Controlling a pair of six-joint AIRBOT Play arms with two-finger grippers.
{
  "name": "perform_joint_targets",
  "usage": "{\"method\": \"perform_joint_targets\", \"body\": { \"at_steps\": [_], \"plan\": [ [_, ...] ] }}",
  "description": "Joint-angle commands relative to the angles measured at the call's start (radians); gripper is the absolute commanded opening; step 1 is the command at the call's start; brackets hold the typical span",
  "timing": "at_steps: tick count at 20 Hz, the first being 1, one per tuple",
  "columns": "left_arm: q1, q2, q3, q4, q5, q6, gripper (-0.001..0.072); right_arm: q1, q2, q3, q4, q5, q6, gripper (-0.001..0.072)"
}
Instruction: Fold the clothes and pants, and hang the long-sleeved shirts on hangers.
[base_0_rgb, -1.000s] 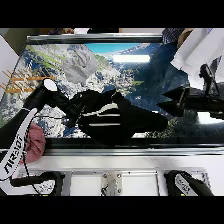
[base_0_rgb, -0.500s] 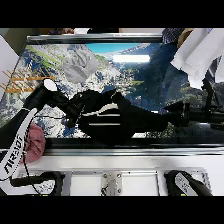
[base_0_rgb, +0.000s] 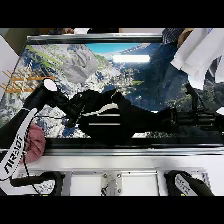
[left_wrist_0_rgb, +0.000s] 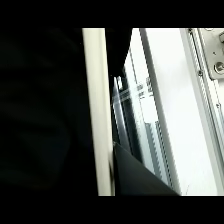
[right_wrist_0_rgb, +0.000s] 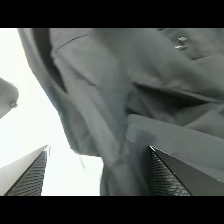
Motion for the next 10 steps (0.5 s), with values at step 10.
{"method": "perform_joint_targets", "body": {
  "at_steps": [10],
  "plan": [
    [0.001, 0.0, 0.001, 0.0, 0.0, 0.0, 0.0012, 0.155, -0.087, -0.001, 0.057, -0.086, -0.013, 0.065]
  ]
}}
